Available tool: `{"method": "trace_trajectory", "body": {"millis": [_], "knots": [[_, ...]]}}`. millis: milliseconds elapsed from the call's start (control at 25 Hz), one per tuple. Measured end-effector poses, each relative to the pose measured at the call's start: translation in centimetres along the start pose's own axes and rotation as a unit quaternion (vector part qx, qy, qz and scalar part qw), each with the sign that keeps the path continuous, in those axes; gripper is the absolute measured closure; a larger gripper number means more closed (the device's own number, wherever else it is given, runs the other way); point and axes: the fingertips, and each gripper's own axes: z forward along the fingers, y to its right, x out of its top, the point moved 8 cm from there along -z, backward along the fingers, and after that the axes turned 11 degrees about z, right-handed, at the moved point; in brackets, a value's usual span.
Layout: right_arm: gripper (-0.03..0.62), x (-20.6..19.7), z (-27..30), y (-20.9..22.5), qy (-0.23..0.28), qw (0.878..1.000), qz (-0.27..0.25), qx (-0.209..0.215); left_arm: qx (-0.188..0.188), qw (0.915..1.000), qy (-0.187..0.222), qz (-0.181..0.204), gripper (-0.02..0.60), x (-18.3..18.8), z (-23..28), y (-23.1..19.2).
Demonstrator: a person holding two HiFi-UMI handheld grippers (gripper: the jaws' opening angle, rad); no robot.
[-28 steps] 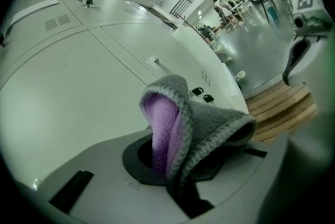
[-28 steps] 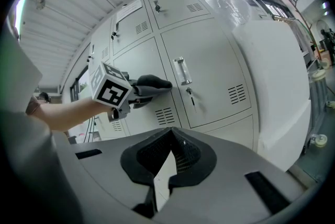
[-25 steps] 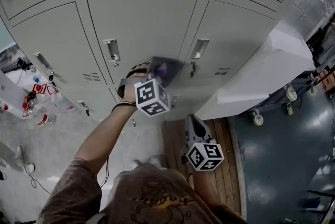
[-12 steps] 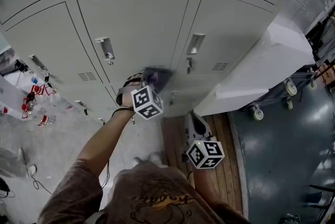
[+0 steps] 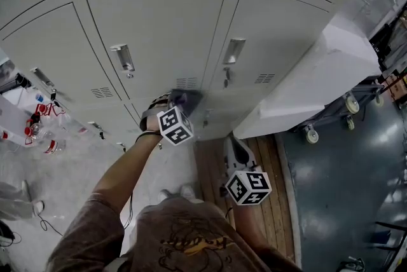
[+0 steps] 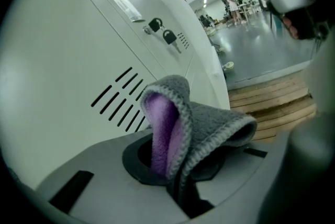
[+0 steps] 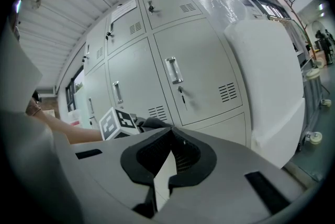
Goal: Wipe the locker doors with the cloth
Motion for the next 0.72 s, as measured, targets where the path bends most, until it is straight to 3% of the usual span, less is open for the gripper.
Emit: {"method": "trace_trajectory", "body": {"millis": [200, 360, 520, 720], "knots": [[0.595, 0.1, 0.1, 0.1, -0.002, 1.000, -0.004, 0.001, -0.015, 0.9993, 0.031, -0.013, 0.545, -0.3, -1.4, -0.1], [0.595, 0.2, 0.7, -0.1, -0.005, 1.000, -0.009, 0.008, -0.004, 0.9948, 0.076, -0.067, 0.543, -0.1, -4.9, -1.7], [0.595, 0.1, 1.6, -0.7, -0.011, 1.000, -0.014, 0.023, 0.013, 0.9835, 0.121, -0.134, 0.543, 0.1, -9.2, -4.3], [0.595, 0.1, 2.9, -2.1, -0.019, 0.998, -0.023, 0.048, 0.038, 0.9630, 0.168, -0.207, 0.543, -0.4, -14.2, -7.4]]}}
